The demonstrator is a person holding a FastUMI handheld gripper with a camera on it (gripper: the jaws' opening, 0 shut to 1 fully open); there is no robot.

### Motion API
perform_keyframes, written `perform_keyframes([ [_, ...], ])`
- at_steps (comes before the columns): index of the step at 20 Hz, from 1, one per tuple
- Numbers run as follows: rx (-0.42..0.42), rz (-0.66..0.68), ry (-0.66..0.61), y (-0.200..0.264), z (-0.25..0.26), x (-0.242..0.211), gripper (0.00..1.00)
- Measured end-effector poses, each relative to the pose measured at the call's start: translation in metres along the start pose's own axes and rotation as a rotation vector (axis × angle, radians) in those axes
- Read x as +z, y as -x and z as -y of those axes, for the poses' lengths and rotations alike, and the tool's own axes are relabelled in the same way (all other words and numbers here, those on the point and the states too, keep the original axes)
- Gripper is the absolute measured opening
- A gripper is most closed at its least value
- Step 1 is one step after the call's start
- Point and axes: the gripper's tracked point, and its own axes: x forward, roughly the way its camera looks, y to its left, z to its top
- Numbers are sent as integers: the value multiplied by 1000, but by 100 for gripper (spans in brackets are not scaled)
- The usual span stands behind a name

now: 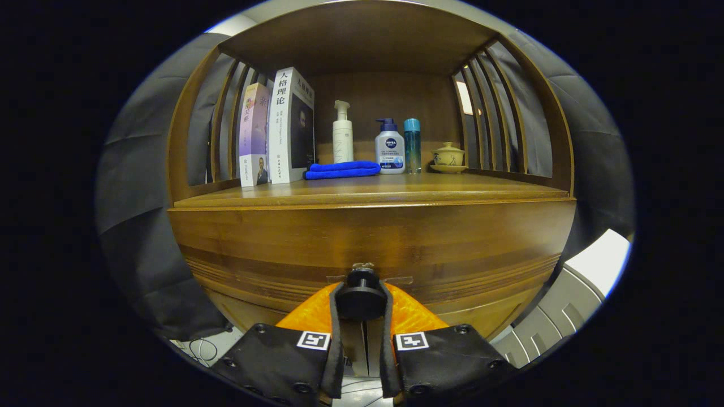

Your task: Pull open the drawer, take out the items inside it, and place them on the countertop above the cabinet.

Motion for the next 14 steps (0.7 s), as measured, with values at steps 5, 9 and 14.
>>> perform_keyframes([
  [5, 8, -41, -21, 9, 0, -5, 28],
  [9, 27, -41, -7, 28, -1, -11, 28],
  [14, 39, -48, -3, 54, -1, -18, 28],
])
